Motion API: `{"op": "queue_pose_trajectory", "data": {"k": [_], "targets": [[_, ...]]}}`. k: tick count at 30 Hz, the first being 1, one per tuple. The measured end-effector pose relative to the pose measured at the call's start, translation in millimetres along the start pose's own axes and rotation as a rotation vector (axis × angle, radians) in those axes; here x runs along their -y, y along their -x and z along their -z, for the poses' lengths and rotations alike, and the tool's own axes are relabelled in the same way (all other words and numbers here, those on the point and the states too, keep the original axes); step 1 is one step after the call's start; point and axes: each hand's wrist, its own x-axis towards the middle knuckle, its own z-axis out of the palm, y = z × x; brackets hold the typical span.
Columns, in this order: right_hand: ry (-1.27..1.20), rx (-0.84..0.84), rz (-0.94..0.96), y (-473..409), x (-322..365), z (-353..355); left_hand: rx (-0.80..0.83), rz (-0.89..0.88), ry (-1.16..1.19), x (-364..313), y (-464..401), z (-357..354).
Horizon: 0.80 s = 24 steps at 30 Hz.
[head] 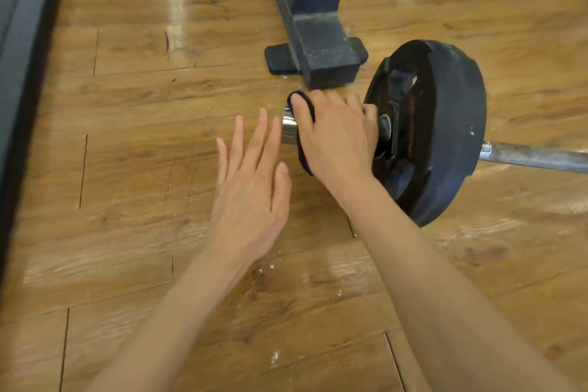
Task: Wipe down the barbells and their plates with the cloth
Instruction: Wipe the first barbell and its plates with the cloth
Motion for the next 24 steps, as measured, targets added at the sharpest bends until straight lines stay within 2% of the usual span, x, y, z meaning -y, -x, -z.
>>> {"op": "queue_pose_trajectory", "data": {"k": [2, 4, 7, 10, 12, 15, 16, 17, 19, 22, 24], "targets": [[-0.022, -0.047, -0.037, 1, 4, -4, 0.007, -0.006, 0.006, -1, -2, -1], [-0.076, -0.098, 0.030, 18, -4, -5, 0.007, -0.010, 0.036, -4, -3, -2], [-0.037, -0.031, 0.106, 31, -17, 2, 0.003, 0.002, 0.071, -6, 0, -3], [-0.010, 0.058, -0.120, 1, 4, 6, 0.004, -0.003, 0.095, -5, 6, -3], [-0.050, 0.041, -0.175, -1, 16, 3, 0.006, -0.011, 0.102, -5, 8, -2], [-0.092, -0.098, -0.001, 47, 14, -6, -0.020, -0.007, 0.111, -5, 7, -2], [-0.093, -0.095, 0.036, 65, 10, -5, -0.029, -0.006, 0.115, -4, 5, -2], [-0.074, -0.068, 0.057, 71, 4, -5, -0.035, -0.006, 0.118, -4, 4, -1], [-0.031, 0.015, -0.016, 49, 2, 4, -0.040, -0.007, 0.123, -5, 2, -1], [-0.084, 0.280, -0.296, -6, 4, 20, -0.026, -0.021, 0.118, -8, 4, 1], [-0.028, 0.227, -0.300, -2, -1, 21, -0.026, -0.034, 0.121, -11, 5, 3]]}}
